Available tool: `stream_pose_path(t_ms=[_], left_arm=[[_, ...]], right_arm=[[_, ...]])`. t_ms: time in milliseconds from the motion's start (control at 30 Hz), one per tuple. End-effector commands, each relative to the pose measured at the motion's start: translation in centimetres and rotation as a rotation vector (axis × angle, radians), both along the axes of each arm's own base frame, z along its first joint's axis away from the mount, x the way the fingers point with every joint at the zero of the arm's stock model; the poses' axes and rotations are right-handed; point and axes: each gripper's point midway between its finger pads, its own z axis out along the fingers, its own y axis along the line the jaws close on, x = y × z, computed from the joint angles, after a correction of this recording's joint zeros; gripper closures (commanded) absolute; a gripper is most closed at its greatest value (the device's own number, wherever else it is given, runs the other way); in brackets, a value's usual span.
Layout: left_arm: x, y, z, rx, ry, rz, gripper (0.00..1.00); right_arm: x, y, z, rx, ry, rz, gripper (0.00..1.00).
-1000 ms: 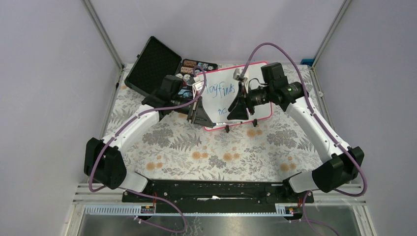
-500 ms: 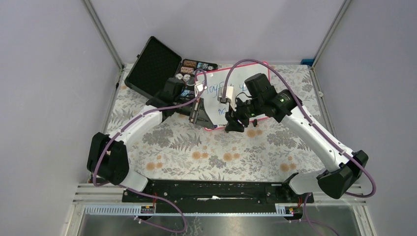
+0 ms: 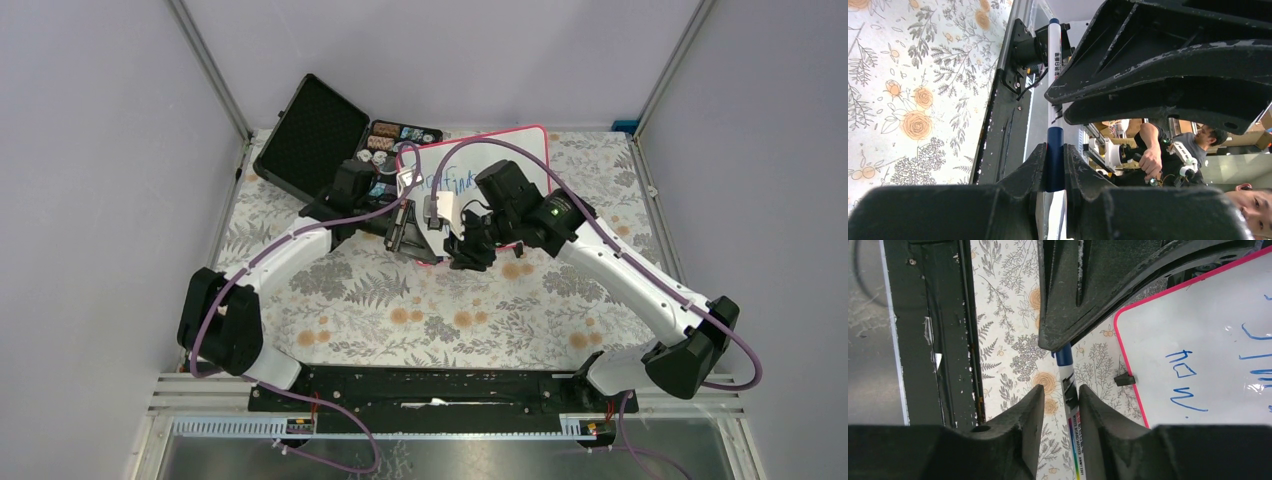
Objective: Write a sentence on the whiteboard
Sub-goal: Pass from the left arm to the right
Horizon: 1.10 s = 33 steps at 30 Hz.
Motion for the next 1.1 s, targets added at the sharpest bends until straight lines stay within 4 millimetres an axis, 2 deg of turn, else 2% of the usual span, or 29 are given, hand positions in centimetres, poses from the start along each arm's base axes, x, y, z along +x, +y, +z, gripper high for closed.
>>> stream_pose_path(t_ms=[0,67,133,233,367,500,600,667,733,800,867,967,1033,1067], left_arm=[[-0.8,0.0,1.1,-0.060,-0.015,-0.051,1.00],[-0.8,0.0,1.2,-0.066,-0.019,-0.048,1.00],[-0.9,0.0,1.5,-0.076,-0.027,-0.054,1.00],[-0.9,0.0,1.8,-0.080,-0.020,-0.064,1.00],[-1.1,-0.1,1.9,-0.081,-0.009,-0.074,1.00],[-1.2,-0.3,1.8,-0.078,-0.005,-0.076,1.00],[-1.1,-0.3,2.2,-0.088,-0.018,-0.074,0.98],[-1.0,-0.3,2.6,-0.096,-0.050,-0.060,0.81],[-0.9,-0.2,3.0,-0.111,-0.096,-0.047,0.51],[-0.2,0.0,2.9,-0.107,-0.127,-0.011,0.33],[0.8,0.5,2.8,-0.096,-0.145,0.031,0.21],[3.0,1.8,2.6,-0.070,-0.177,0.122,0.12],[4.3,2.7,2.7,-0.060,-0.215,0.192,0.02],[4.8,3.2,2.8,-0.058,-0.236,0.223,0.01]], right_arm=[[0.2,0.1,-0.6,-0.024,-0.035,0.009,0.69],[0.3,0.1,-0.6,-0.029,-0.038,0.003,0.73],[0.3,0.0,-0.6,-0.032,-0.039,0.003,0.74],[0.3,0.1,-0.8,-0.039,-0.040,0.007,0.67],[0.4,0.2,-0.8,-0.047,-0.054,0.009,0.66],[0.4,0.1,-0.6,-0.049,-0.064,0.007,0.76],[0.1,-0.1,-0.1,-0.043,-0.063,-0.001,0.91],[0.0,-0.3,-0.1,-0.040,-0.062,-0.017,1.00],[0.0,-0.7,-0.3,-0.040,-0.067,-0.039,1.00],[0.2,-1.0,-0.5,-0.035,-0.078,-0.067,1.00],[0.2,-1.3,-0.7,-0.042,-0.078,-0.090,1.00],[0.4,-1.7,-0.7,-0.025,-0.044,-0.129,1.00],[1.2,-2.1,-0.8,0.002,-0.010,-0.177,1.00],[1.8,-2.5,-0.9,0.011,0.018,-0.207,1.00]])
